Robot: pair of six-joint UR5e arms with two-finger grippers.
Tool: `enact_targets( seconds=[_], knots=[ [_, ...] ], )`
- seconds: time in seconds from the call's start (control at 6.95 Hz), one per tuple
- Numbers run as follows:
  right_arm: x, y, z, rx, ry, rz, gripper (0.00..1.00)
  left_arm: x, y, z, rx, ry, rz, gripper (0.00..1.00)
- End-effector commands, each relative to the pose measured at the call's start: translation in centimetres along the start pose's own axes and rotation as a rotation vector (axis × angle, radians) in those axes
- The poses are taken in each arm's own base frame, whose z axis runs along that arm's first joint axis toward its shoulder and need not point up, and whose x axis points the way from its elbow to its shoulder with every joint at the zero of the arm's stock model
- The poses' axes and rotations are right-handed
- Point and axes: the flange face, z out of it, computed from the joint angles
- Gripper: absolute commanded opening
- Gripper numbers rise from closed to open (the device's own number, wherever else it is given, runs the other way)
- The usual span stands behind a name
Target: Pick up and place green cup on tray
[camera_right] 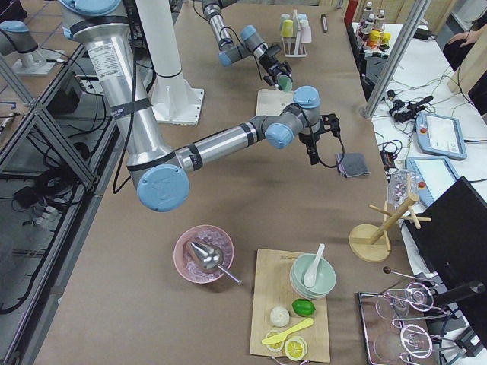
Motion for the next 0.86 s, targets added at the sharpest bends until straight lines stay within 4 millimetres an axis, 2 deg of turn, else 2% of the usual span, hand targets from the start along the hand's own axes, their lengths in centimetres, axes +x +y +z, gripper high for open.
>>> enact_targets(
  seconds=[0.0,0.14,0.43,0.58,0.72],
  knots=[
    [7.5,3.8,0.2,-0.059,0.061,-0.094,1.0,3.6,2.2,0.9,0.058,0.015,-0.146,0.71],
    [9.9,5.0,0.5,-0.079,0.079,-0.058,1.0,4.7,1.9,1.8,0.07,0.002,-0.153,0.71],
    [18.3,5.5,-1.1,-0.084,0.137,-0.054,1.0,4.6,2.1,2.2,0.06,-0.016,-0.159,0.71],
    [21.6,5.7,-1.6,-0.087,0.154,-0.009,1.0,4.2,2.9,2.6,0.05,-0.038,-0.152,0.71],
    [22.9,6.3,-0.9,-0.113,0.125,0.024,1.0,4.1,3.5,3.3,0.041,-0.063,-0.147,0.71]
  ],
)
